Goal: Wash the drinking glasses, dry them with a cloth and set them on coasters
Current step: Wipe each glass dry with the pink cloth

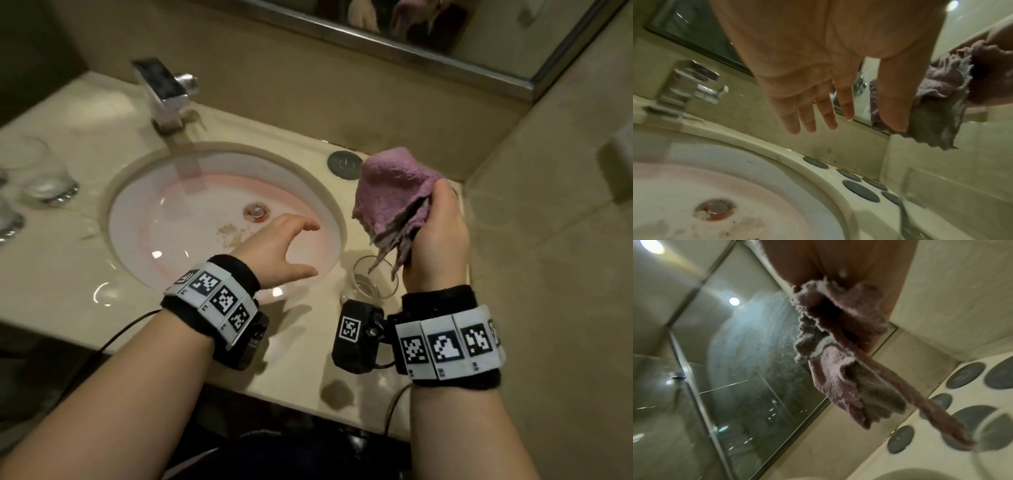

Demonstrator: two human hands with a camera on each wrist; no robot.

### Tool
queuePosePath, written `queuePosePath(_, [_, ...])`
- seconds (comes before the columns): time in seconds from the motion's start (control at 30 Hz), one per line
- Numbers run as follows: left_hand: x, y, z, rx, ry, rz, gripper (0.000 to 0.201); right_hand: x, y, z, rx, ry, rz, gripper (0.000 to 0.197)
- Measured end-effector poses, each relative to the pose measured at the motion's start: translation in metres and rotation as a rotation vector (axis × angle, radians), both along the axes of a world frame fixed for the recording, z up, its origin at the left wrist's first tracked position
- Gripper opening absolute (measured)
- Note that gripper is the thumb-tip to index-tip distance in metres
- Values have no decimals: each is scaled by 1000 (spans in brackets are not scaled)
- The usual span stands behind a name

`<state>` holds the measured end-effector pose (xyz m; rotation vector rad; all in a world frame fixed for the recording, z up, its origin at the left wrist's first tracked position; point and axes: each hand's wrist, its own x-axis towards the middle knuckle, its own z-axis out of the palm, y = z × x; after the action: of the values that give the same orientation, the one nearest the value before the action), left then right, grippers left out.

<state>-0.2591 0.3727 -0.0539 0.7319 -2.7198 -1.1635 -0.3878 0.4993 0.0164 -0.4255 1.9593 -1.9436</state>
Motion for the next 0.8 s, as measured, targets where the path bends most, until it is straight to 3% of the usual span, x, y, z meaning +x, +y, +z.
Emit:
queuePosePath(0.2, [58,-51,21,-82,45,240,46,51,-56,1,7,46,159,28])
queuePosePath(0.33, [111,-95,33,-129,2,444,43,93,-102,-8,51,18,250,29])
queuePosePath(0.43, [148,-129,37,-173,-51,574,46,126,-133,-13,48,-106,276,31])
queuePosePath(0.53, [177,-161,39,-221,-123,633,49,153,-161,-16,43,-269,239,43])
queuePosePath(0.63, [200,-190,40,-285,-177,690,52,169,-185,-18,61,-299,322,29])
queuePosePath(0.7, [212,-205,40,-355,-230,743,51,176,-198,-20,37,-344,357,29])
queuePosePath(0.8, [225,-221,38,-416,-453,778,43,183,-215,-26,16,-387,331,31])
